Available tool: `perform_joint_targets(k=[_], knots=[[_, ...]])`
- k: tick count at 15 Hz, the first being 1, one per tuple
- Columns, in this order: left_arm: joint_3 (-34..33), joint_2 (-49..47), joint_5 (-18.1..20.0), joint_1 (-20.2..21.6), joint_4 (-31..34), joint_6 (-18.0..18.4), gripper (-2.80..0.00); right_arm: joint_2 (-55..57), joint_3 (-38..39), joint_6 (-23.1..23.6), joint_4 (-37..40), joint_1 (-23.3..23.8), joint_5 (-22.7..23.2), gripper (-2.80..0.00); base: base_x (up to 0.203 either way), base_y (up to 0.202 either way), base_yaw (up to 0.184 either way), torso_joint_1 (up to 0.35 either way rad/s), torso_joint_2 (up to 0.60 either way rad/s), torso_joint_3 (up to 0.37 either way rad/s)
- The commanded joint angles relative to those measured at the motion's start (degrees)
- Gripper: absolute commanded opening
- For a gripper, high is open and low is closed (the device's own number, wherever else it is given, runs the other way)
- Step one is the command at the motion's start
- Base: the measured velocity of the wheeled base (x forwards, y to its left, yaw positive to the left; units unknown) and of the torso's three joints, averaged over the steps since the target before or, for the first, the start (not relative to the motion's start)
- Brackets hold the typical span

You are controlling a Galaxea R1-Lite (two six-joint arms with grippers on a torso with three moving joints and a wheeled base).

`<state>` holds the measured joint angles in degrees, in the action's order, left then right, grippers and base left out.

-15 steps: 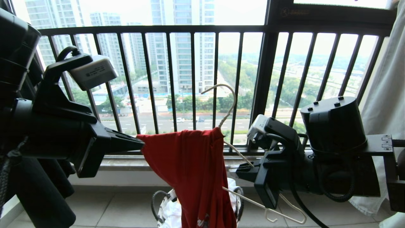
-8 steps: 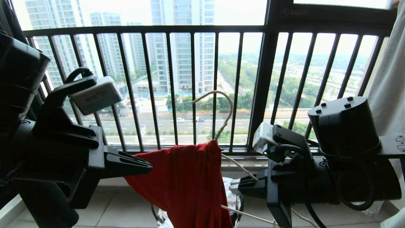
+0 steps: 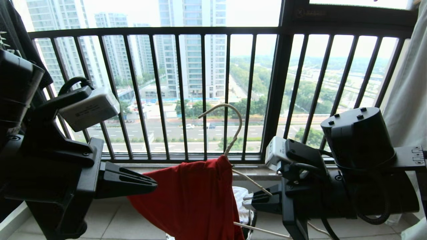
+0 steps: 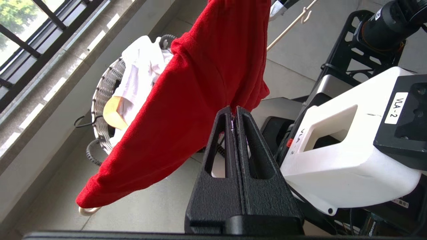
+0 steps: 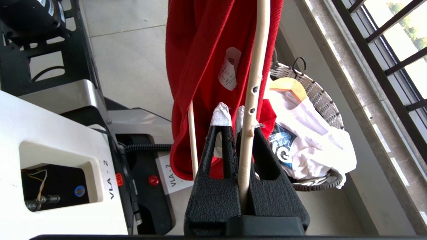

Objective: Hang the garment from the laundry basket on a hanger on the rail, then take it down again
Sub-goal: Hang the clothes on the clothes rack

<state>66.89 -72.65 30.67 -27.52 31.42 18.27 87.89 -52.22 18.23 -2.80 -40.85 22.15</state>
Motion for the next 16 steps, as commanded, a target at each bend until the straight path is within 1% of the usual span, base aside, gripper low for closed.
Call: perform_joint_targets(k=[1, 3, 4, 6, 7, 8, 10, 11, 12, 13, 16], knots=[[0.0, 1.8, -0.1, 0.4, -1.1, -0.1, -2.80, 2.1, -2.2, 2.6, -0.4, 1.0, 0.1, -2.80, 0.000, 0.000, 0.000, 0.000, 0.00, 0.000], [0.5, 2.1, -0.3, 0.5, -1.6, -0.1, -2.80, 4.7, -4.6, 4.6, -0.5, 2.3, 0.2, -2.80, 0.000, 0.000, 0.000, 0.000, 0.00, 0.000], [0.7, 1.4, -0.3, 0.6, -2.2, -0.1, -2.80, 6.1, -5.2, 6.6, -0.7, 3.6, 0.5, -2.80, 0.000, 0.000, 0.000, 0.000, 0.00, 0.000], [1.2, -0.6, -0.4, 1.8, -3.1, 1.0, -2.80, 7.6, -5.7, 10.3, -2.2, 5.6, 1.9, -2.80, 0.000, 0.000, 0.000, 0.000, 0.00, 0.000], [1.6, -1.8, -0.4, 2.4, -3.6, 2.0, -2.80, 7.3, -5.7, 12.0, -2.5, 6.4, 3.4, -2.80, 0.000, 0.000, 0.000, 0.000, 0.00, 0.000], [1.8, -2.8, -0.4, 2.5, -3.8, 2.4, -2.80, 7.0, -5.7, 12.3, -2.5, 7.0, 4.2, -2.80, 0.000, 0.000, 0.000, 0.000, 0.00, 0.000], [2.1, -5.4, -0.4, 2.7, -3.8, 3.8, -2.80, 6.4, -5.4, 12.3, -2.4, 7.1, 4.3, -2.80, 0.000, 0.000, 0.000, 0.000, 0.00, 0.000], [1.6, -5.2, -0.4, 2.7, -3.8, 4.6, -2.80, 5.6, -4.9, 12.4, -2.2, 7.1, 4.4, -2.80, 0.000, 0.000, 0.000, 0.000, 0.00, 0.000], [1.5, -4.4, -0.2, 2.7, -3.8, 4.7, -0.92, 5.2, -4.4, 12.5, -2.2, 7.1, 4.5, -2.80, 0.000, 0.000, 0.000, 0.000, 0.00, 0.000], [1.4, -3.5, -0.1, 2.6, -3.7, 4.7, 0.00, 5.0, -3.8, 13.2, -2.1, 6.9, 4.8, -2.80, 0.000, 0.000, 0.000, 0.000, 0.00, 0.000], [-0.1, -2.2, 0.4, 1.9, -4.3, 5.0, 0.00, 4.4, -3.1, 13.4, -2.2, 5.5, 5.6, -2.80, 0.000, 0.000, 0.000, 0.000, 0.00, 0.000]])
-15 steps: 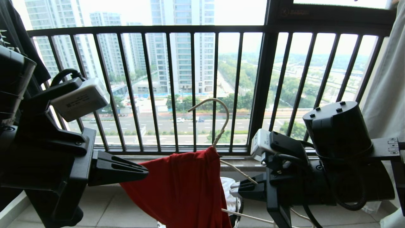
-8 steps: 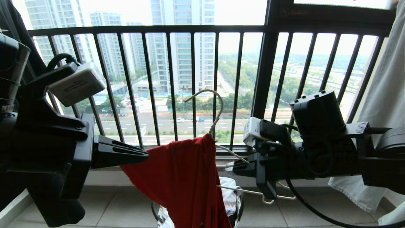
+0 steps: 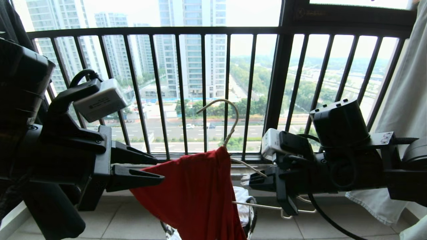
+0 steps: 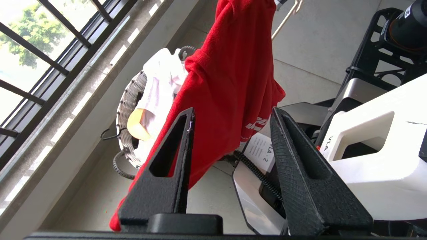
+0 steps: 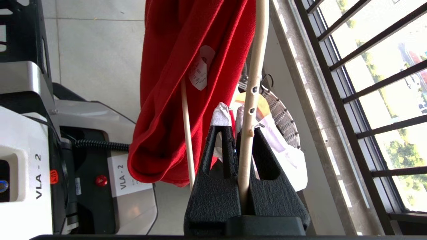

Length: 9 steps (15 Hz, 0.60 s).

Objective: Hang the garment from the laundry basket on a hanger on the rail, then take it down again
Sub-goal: Hang the clothes on the clothes rack

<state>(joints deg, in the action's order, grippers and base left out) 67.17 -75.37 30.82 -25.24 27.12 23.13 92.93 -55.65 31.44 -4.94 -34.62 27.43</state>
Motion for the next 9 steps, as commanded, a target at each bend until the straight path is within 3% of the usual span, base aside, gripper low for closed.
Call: perform_joint_targets(k=[1, 7, 9], knots=[[-0.4, 0.0, 0.2, -0.8, -0.5, 0.1, 0.00, -0.9, 0.7, 0.2, 0.0, -1.5, 0.8, -2.80, 0.000, 0.000, 0.000, 0.000, 0.00, 0.000], [-1.0, -1.6, 0.9, -1.7, -2.2, -0.1, 0.00, -2.5, 1.4, 0.3, -0.1, -2.5, 3.7, -2.80, 0.000, 0.000, 0.000, 0.000, 0.00, 0.000], [-2.3, -2.1, 3.8, -1.8, -4.0, -0.1, 0.00, -2.8, 1.5, 0.2, -0.2, -2.8, 4.0, -2.80, 0.000, 0.000, 0.000, 0.000, 0.00, 0.000]])
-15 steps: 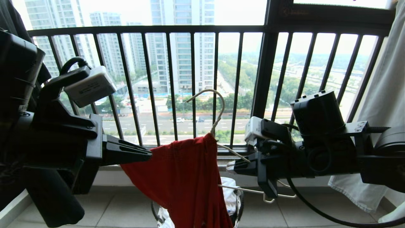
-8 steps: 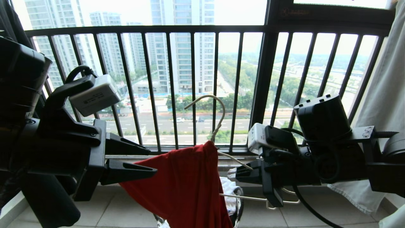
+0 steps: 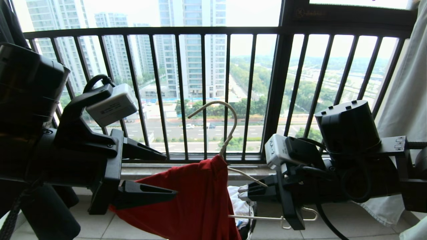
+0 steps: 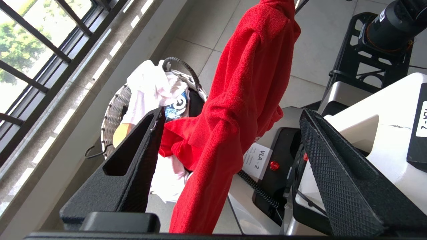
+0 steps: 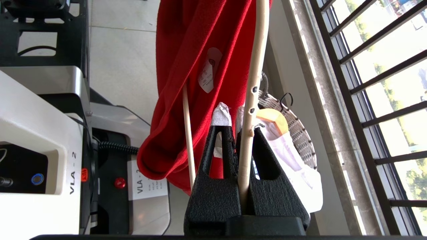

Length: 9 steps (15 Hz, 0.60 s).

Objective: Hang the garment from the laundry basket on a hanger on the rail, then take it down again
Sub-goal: Hang the clothes on the clothes rack

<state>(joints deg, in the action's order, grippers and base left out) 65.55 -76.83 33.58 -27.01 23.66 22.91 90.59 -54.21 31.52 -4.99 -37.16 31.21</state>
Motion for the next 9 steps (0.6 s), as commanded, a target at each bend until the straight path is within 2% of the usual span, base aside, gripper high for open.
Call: perform_joint_targets(k=[1, 5, 9], knots=[[-1.8, -0.8, 2.2, -0.1, -3.0, 0.0, 0.00, -0.6, 0.2, 0.1, -0.1, -0.4, 0.3, -2.80, 0.000, 0.000, 0.000, 0.000, 0.00, 0.000], [-5.9, -2.1, 2.7, -1.5, -10.6, -0.7, 0.00, -0.4, 0.1, 0.0, -0.5, -0.7, 0.5, -2.80, 0.000, 0.000, 0.000, 0.000, 0.00, 0.000], [-5.8, -3.3, 2.7, -2.3, -14.2, -5.0, 0.00, -0.2, -0.1, -0.3, -0.9, -0.7, 0.5, -2.80, 0.000, 0.000, 0.000, 0.000, 0.00, 0.000]])
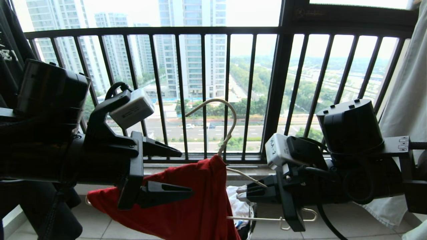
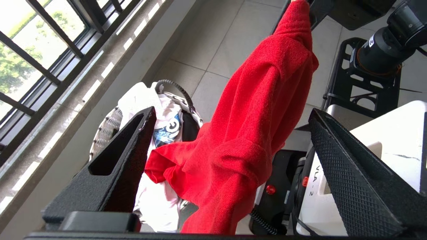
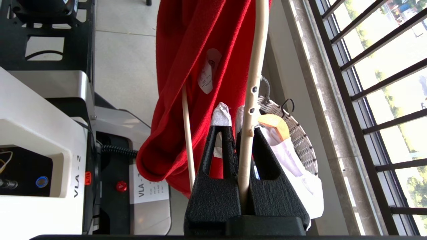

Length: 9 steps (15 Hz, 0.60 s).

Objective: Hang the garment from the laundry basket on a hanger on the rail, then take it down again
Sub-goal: Hang the clothes on the clothes rack

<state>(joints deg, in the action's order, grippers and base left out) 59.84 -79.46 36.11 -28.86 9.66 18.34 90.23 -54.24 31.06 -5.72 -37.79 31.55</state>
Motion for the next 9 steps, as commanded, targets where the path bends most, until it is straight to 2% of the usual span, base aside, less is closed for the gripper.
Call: perform_joint_targets(k=[1, 2, 9], knots=[[-0.1, -0.9, 0.2, -0.7, -1.0, -2.1, 0.00, 0.1, -0.1, 0.1, -0.4, 0.0, 0.2, -2.80, 0.000, 0.000, 0.000, 0.000, 0.00, 0.000], [-0.1, -1.2, 0.2, -1.0, -2.1, -3.3, 0.00, 0.1, -0.1, 0.1, -0.5, 0.0, 0.2, -2.80, 0.000, 0.000, 0.000, 0.000, 0.00, 0.000], [0.2, -2.7, -0.1, -1.3, -2.4, -3.5, 0.00, -0.4, -0.3, 0.0, -0.6, 0.0, 0.1, -2.80, 0.000, 0.000, 0.000, 0.000, 0.00, 0.000]])
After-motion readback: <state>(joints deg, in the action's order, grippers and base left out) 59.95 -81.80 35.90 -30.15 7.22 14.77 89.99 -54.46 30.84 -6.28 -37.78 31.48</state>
